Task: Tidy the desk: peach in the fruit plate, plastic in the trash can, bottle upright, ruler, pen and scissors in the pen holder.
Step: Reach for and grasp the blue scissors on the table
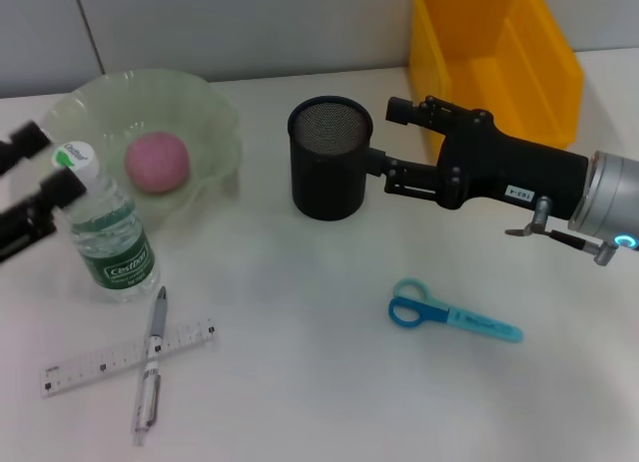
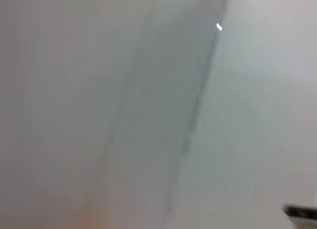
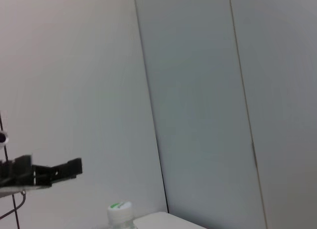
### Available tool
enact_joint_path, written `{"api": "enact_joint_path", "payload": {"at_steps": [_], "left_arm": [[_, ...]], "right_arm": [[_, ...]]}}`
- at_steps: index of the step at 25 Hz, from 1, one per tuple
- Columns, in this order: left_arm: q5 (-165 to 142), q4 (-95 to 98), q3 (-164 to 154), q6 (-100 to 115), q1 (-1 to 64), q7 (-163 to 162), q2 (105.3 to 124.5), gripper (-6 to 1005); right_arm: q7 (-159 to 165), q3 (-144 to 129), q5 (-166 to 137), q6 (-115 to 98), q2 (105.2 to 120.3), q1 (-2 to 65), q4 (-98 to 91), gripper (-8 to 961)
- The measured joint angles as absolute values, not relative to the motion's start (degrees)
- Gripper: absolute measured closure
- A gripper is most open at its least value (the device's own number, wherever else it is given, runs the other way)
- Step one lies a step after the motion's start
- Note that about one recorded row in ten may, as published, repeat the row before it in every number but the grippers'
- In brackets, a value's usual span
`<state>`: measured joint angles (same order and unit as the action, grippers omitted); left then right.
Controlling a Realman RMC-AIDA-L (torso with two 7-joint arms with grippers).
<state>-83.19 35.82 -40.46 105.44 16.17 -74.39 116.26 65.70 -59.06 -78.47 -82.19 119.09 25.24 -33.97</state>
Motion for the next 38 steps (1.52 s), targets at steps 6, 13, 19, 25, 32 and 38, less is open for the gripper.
{"api": "enact_joint_path", "payload": {"at_steps": [6,13,19,25,32,38], "left_arm": [[-90.39,42.78,-43.1,106.26,17.03,-81.83,116.86,153],[-96.91,45.64,-43.38,106.07,18.71,-83.69,117.98,152],[-104.35,46.63,-44.9,104.53,20.87,-86.01,118.36,152],[-112.07,47.72,-45.08,103.1,23.37,-90.73,118.11,152],[-117.08,47.85,-45.39,102.34,25.68,-91.62,118.35,152],[-117.19,48.41,-45.35,102.04,26.24,-91.44,118.25,152]], "right_arm": [[65.87,-58.88,-78.42,-83.22,119.07,25.21,-34.15,143],[66.63,-58.53,-78.39,-84.11,118.56,24.44,-34.53,143],[67.34,-58.11,-78.97,-85.09,117.6,24.22,-34.55,143],[70.75,-58.17,-81.69,-87.4,115.91,23.08,-34.87,143],[78.39,-58.13,-89.31,-89.41,114.69,22.71,-41.29,143],[98.08,-58.11,-103.98,-90.62,115.62,22.97,-60.29,144]]}}
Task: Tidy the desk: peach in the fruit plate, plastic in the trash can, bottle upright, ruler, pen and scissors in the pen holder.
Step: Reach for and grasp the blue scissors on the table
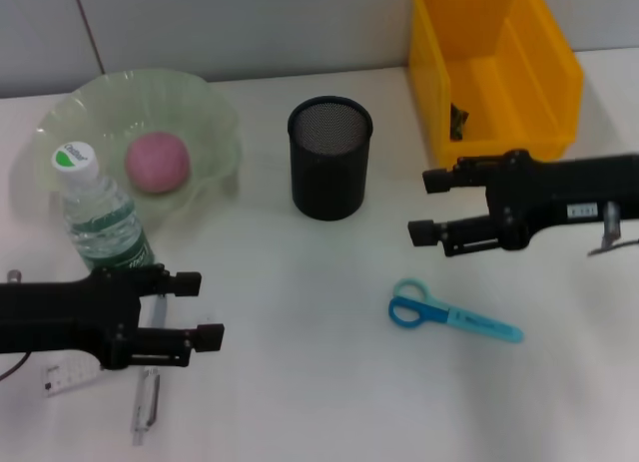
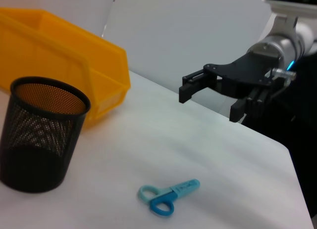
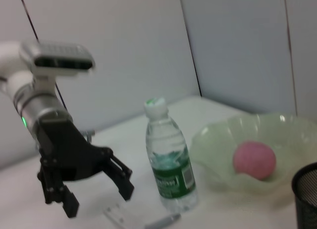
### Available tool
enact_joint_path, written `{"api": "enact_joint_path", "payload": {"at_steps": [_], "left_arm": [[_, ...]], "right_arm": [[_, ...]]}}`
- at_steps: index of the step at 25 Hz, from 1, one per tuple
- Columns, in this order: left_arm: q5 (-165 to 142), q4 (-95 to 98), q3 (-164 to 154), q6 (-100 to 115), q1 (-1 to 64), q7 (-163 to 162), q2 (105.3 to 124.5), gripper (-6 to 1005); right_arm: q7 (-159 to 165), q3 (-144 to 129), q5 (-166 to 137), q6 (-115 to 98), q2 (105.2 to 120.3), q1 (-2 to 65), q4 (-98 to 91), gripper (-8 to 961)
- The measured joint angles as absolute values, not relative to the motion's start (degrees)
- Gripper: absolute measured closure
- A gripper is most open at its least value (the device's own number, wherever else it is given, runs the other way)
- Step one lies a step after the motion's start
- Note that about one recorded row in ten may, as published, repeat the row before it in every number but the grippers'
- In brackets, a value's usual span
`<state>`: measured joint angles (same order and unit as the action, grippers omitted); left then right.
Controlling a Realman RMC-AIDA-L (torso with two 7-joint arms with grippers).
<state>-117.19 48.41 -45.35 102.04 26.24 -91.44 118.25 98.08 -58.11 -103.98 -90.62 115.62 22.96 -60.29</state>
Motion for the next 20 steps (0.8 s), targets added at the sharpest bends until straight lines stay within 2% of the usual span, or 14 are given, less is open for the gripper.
{"api": "enact_joint_path", "payload": {"at_steps": [4,7,10,14,20], "left_arm": [[-117.1,48.97,-45.2,101.98,26.29,-91.36,118.23,153],[-117.0,49.13,-45.0,101.87,26.31,-90.96,118.21,153],[-116.56,49.13,-44.93,101.83,26.32,-90.84,118.21,153],[-116.28,49.13,-44.89,101.83,26.34,-90.78,118.28,153],[-116.27,49.06,-43.94,101.85,26.33,-90.98,118.22,153]], "right_arm": [[113.4,-58.63,-114.45,-92.58,116.25,25.46,-72.93,144],[124.31,-58.73,-125.33,-96.33,116.48,30.32,-78.15,144],[130.84,-58.75,-133.95,-101.69,116.56,36.13,-78.48,144],[133.0,-59.87,-144.04,-106.17,117.53,42.12,-75.61,144],[132.83,-66.01,-150.54,-106.38,118.13,44.79,-72.32,144]]}}
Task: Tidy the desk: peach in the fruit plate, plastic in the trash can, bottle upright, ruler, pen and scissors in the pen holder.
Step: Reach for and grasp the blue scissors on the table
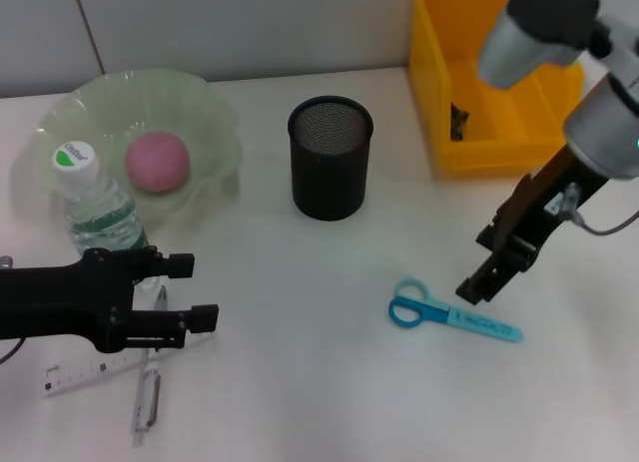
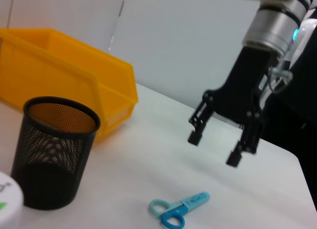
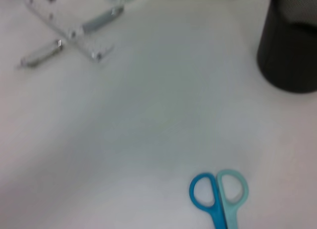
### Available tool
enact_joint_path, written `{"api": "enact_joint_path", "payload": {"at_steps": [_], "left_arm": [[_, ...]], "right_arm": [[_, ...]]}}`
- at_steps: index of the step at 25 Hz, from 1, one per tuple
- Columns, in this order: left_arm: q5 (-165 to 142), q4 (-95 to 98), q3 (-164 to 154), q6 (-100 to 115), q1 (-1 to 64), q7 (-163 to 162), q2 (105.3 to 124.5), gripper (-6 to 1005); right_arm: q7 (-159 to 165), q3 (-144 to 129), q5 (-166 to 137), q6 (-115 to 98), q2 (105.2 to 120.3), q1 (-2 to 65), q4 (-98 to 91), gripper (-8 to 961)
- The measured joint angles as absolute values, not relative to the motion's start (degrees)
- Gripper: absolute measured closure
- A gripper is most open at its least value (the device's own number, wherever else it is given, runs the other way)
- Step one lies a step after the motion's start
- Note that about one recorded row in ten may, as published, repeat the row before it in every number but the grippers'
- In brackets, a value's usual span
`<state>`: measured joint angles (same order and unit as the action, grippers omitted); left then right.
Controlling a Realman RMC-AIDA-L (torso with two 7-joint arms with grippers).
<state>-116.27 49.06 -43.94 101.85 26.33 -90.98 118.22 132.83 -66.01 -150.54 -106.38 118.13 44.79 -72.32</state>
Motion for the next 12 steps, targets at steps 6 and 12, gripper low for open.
{"api": "enact_joint_path", "payload": {"at_steps": [6,12], "left_arm": [[-116.27,48.84,-43.28,101.87,26.28,-91.25,118.21,153],[-116.27,48.62,-42.65,101.78,26.2,-91.28,118.21,152]], "right_arm": [[132.3,-72.04,-152.66,-103.78,118.6,45.64,-69.65,144],[132.58,-78.53,-153.57,-99.96,118.96,45.26,-68.11,143]]}}
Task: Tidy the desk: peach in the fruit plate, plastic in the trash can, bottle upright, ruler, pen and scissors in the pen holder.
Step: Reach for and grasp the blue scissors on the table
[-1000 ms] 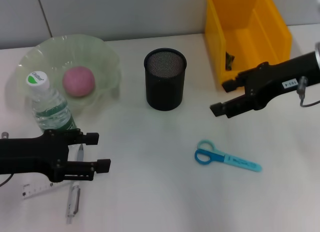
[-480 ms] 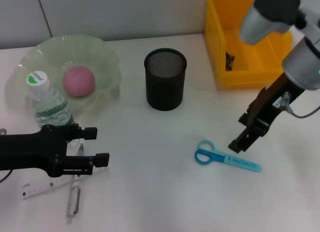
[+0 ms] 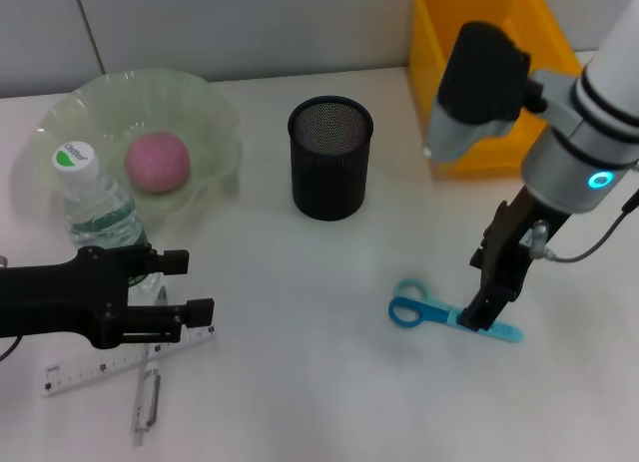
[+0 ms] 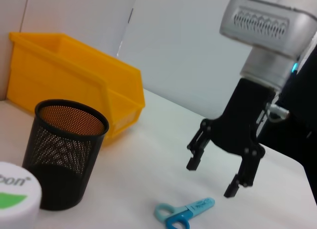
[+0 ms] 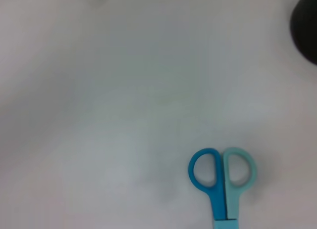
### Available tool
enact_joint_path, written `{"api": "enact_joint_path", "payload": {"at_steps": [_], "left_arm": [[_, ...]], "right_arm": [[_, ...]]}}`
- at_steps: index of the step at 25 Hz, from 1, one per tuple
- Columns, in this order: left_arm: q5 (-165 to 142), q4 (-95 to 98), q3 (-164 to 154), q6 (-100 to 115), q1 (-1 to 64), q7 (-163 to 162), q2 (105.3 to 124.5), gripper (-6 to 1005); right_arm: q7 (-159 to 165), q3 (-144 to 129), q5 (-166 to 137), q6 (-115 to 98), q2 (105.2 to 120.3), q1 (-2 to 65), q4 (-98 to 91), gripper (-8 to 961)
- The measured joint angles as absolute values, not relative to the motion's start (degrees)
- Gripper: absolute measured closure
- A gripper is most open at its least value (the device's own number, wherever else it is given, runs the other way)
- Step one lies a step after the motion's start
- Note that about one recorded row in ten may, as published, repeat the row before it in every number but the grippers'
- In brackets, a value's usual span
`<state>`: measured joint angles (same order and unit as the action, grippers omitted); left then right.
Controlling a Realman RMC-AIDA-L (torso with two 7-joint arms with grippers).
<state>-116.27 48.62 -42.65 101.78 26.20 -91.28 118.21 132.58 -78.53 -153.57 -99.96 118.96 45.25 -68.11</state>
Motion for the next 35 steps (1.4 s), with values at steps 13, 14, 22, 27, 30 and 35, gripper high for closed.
{"api": "enact_joint_path", "payload": {"at_steps": [13,14,22,27,30,35], "left_arm": [[-115.54,48.51,-42.45,101.68,25.94,-91.32,118.38,152],[-115.54,48.51,-42.45,101.68,25.94,-91.32,118.38,152],[-115.0,48.51,-42.45,101.68,25.59,-91.2,118.41,152],[-114.9,48.19,-42.45,101.61,25.57,-91.0,118.49,153],[-114.87,47.72,-42.45,101.6,25.59,-90.94,118.45,153],[-114.86,47.65,-42.45,101.59,25.61,-90.83,118.42,153]], "right_arm": [[133.35,-85.74,-153.74,-92.96,119.3,45.65,-62.36,143],[133.37,-85.93,-153.66,-92.59,119.33,45.68,-62.12,143],[134.42,-88.54,-153.42,-90.57,119.53,45.74,-61.01,144],[134.57,-88.6,-152.72,-90.09,119.53,45.57,-60.77,144],[134.63,-88.62,-152.69,-89.92,119.53,45.59,-60.1,143],[134.65,-88.68,-152.59,-89.22,119.53,45.52,-59.7,144]]}}
